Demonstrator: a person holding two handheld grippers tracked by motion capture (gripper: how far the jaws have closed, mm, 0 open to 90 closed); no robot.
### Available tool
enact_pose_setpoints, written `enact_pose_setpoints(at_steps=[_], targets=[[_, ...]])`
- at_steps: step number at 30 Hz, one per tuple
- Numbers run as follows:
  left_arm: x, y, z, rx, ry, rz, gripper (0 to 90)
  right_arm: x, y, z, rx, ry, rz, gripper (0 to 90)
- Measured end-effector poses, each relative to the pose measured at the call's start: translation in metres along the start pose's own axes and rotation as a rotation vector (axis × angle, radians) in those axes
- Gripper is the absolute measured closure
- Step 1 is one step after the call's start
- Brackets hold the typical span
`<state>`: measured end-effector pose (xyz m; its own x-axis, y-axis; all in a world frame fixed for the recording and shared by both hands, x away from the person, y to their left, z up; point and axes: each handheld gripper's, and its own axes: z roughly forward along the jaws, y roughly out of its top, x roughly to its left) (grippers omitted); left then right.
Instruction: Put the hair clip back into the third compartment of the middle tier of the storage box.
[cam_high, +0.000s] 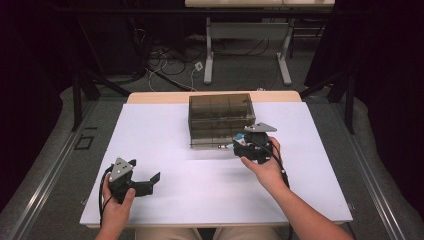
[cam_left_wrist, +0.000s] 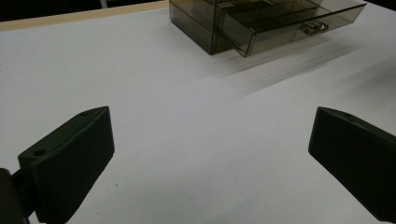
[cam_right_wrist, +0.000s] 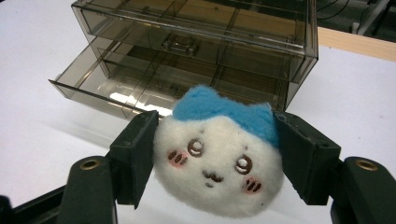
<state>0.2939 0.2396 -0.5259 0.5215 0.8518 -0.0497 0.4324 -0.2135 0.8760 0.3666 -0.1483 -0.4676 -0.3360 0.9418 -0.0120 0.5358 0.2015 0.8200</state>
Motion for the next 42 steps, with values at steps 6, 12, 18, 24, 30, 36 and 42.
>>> enact_pose_setpoints(at_steps=[6, 12, 18, 24, 30, 36, 42], targets=[[0.000, 0.000, 0.000, -0.001, -0.001, -0.004, 0.3, 0.001, 0.009, -0.001, 0.018, 0.008, -0.007, 33.1], [0.000, 0.000, 0.000, -0.001, -0.001, -0.006, 0.4, 0.004, 0.017, 0.001, 0.029, 0.000, -0.030, 33.1], [0.000, 0.000, 0.000, 0.000, 0.000, -0.005, 0.4, 0.004, 0.025, 0.003, 0.027, -0.009, -0.046, 33.1], [0.000, 0.000, 0.000, 0.002, 0.000, 0.001, 0.3, 0.004, 0.030, 0.007, 0.024, -0.020, -0.047, 33.1], [0.001, 0.000, 0.000, 0.002, 0.002, 0.004, 0.3, 0.002, 0.036, 0.012, 0.025, -0.036, -0.050, 33.1], [0.000, 0.000, 0.000, 0.000, 0.000, 0.001, 0.3, 0.000, 0.040, 0.016, 0.022, -0.051, -0.054, 33.1], [0.001, 0.000, 0.000, 0.000, 0.000, 0.002, 0.3, 0.001, 0.043, 0.020, 0.022, -0.050, -0.060, 33.1]])
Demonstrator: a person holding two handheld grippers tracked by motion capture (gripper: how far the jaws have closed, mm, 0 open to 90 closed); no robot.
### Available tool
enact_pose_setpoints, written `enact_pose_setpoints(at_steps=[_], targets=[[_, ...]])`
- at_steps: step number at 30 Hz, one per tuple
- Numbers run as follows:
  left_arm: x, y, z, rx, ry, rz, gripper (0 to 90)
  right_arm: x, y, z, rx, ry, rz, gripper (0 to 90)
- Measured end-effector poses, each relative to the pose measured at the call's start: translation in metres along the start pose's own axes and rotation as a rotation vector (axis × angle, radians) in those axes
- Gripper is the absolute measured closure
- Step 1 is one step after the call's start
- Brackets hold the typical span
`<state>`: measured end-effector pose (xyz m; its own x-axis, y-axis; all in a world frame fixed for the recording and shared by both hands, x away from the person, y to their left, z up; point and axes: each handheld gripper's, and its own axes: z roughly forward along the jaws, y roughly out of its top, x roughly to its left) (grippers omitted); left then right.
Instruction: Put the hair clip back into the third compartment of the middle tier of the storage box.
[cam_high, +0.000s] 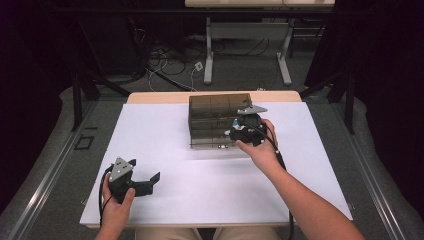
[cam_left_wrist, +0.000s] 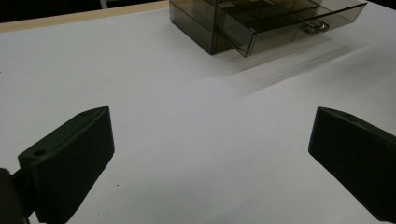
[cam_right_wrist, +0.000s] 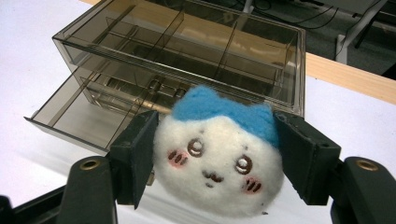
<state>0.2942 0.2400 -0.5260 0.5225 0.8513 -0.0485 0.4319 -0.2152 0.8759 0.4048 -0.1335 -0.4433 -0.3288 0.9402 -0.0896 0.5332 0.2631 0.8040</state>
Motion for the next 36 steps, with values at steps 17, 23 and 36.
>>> enact_pose_setpoints(at_steps=[17, 23, 36], targets=[[0.000, 0.000, 0.000, 0.002, -0.001, 0.002, 0.4, -0.003, 0.000, 0.020, 0.044, -0.025, -0.001, 33.0], [0.000, 0.000, 0.000, 0.001, -0.001, 0.002, 0.3, -0.007, 0.000, 0.025, 0.065, -0.019, 0.021, 33.0], [0.000, 0.000, 0.001, 0.002, -0.002, 0.002, 0.4, -0.009, -0.001, 0.039, 0.102, -0.028, 0.017, 33.0]])
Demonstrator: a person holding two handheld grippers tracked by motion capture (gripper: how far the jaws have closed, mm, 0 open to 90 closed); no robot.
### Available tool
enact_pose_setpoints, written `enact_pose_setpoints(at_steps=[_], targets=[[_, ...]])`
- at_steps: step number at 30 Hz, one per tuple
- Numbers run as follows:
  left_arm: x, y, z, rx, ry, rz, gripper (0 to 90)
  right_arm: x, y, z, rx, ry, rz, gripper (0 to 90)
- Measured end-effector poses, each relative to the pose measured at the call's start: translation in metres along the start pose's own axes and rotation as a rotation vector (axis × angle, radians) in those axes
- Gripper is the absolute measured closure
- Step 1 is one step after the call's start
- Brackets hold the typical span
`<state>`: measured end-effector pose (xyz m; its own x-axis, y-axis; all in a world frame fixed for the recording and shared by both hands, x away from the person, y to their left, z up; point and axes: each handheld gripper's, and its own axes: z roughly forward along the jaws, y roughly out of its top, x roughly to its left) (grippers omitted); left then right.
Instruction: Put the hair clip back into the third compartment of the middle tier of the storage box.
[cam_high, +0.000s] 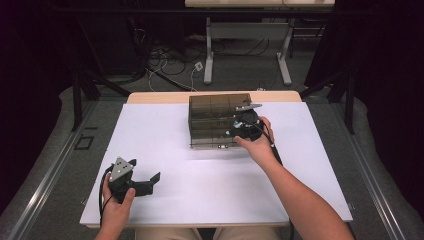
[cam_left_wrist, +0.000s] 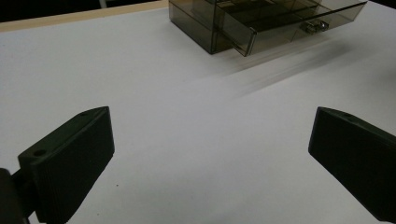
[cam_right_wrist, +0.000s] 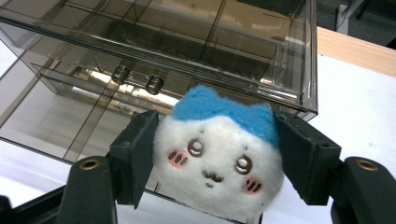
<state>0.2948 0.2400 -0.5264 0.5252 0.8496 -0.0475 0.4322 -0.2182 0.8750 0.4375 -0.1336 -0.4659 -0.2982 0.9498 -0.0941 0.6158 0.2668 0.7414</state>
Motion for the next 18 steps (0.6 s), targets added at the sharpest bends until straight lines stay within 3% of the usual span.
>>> enact_pose_setpoints(at_steps=[9, 18], targets=[[0.000, 0.000, 0.000, -0.001, 0.000, 0.001, 0.3, 0.002, -0.001, 0.009, 0.050, 0.000, 0.006, 32.9], [0.000, 0.000, 0.000, -0.002, -0.001, 0.000, 0.3, -0.001, -0.002, 0.014, 0.066, -0.006, 0.005, 32.8]])
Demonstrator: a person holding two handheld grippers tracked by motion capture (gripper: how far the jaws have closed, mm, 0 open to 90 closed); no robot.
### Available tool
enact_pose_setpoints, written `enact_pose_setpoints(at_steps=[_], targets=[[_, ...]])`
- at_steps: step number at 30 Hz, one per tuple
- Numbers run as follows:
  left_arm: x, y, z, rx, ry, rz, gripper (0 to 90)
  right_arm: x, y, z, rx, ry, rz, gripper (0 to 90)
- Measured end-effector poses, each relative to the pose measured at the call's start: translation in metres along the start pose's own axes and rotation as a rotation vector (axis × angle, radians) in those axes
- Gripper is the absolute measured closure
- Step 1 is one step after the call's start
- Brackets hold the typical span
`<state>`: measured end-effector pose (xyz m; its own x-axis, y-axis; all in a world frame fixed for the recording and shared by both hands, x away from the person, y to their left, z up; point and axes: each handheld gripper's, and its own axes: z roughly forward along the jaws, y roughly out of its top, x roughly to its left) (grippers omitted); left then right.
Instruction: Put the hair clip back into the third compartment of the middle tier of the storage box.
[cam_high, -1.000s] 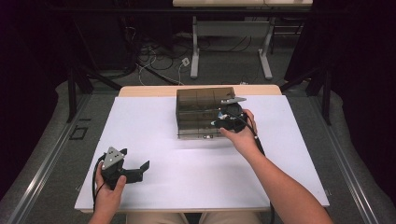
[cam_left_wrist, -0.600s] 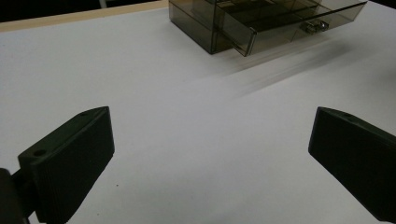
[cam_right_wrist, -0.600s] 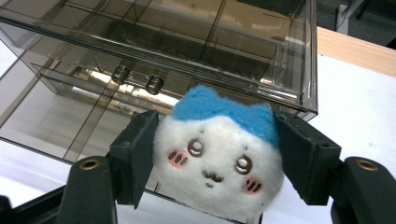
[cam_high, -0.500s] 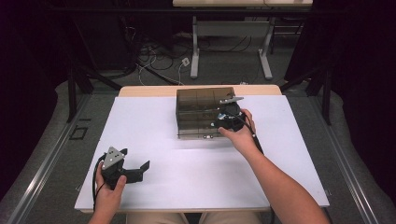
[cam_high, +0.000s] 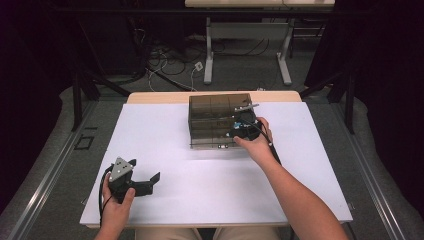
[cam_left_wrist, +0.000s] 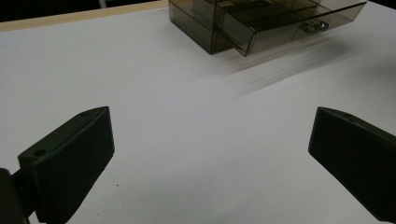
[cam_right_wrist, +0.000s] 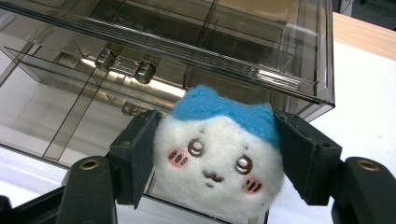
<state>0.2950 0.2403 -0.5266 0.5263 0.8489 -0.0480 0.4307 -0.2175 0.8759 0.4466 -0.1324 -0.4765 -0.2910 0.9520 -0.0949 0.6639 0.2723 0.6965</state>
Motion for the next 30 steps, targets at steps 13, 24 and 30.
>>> enact_pose_setpoints(at_steps=[13, 24, 30], targets=[[-0.0001, -0.0001, 0.0005, 0.002, -0.001, -0.001, 0.4, 0.0000, -0.0004, 0.0044, 0.017, -0.003, 0.010, 32.6], [0.0001, -0.0004, 0.0007, -0.002, -0.001, -0.005, 0.4, 0.0013, -0.0008, 0.0056, 0.025, 0.008, 0.003, 32.5], [-0.0001, -0.0004, 0.0009, 0.000, -0.003, -0.008, 0.3, 0.0014, -0.0006, 0.0055, 0.024, 0.013, 0.001, 32.4]])
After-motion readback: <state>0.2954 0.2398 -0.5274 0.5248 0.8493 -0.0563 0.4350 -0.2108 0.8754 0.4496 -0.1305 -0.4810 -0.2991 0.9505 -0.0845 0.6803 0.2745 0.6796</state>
